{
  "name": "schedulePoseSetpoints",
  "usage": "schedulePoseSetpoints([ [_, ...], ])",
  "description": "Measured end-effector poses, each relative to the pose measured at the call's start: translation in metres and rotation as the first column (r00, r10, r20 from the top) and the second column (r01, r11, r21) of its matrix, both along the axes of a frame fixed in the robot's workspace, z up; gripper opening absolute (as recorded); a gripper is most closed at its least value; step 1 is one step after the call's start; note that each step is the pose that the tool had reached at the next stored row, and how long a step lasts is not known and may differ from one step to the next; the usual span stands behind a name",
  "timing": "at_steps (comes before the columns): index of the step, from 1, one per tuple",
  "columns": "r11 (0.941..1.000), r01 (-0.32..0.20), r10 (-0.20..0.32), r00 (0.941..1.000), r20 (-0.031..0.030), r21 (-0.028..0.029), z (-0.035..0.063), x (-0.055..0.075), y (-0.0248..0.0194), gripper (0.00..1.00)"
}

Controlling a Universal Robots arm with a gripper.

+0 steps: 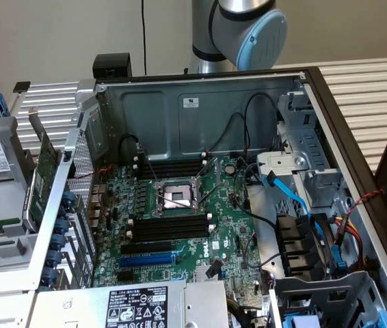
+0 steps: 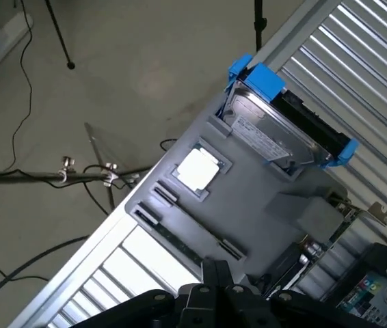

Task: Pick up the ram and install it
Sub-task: 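Pick up the ram and move it above insertion slot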

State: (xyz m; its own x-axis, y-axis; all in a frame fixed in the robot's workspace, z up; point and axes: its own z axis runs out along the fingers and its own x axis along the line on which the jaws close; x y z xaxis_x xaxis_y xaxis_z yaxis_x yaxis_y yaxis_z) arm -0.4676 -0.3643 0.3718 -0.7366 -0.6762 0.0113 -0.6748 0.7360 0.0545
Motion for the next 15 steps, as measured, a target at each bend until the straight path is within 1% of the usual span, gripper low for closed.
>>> schedulePoseSetpoints([
  [2, 0.9993, -0.037, 0.037, 0.9993, -0.0019, -0.0001, -0.0004, 0.0000, 0.0000, 0.10],
  [4, 0.9974, -0.073, 0.073, 0.9974, -0.0038, -0.0001, -0.0008, 0.0000, -0.0001, 0.10],
  [7, 0.9920, -0.126, 0.126, 0.9920, -0.0063, 0.0001, -0.0014, 0.0000, 0.0000, 0.10],
  [9, 0.9868, -0.162, 0.162, 0.9867, -0.0077, 0.0003, -0.0019, 0.0000, 0.0000, 0.10],
  [11, 0.9802, -0.198, 0.198, 0.9801, -0.0091, 0.0005, -0.0022, 0.0000, 0.0000, 0.10],
  [13, 0.9722, -0.234, 0.234, 0.9721, -0.0104, 0.0007, -0.0026, 0.0000, 0.0000, 0.10],
  [15, 0.9630, -0.270, 0.270, 0.9629, -0.0112, 0.0009, -0.0029, 0.0000, 0.0000, 0.10],
])
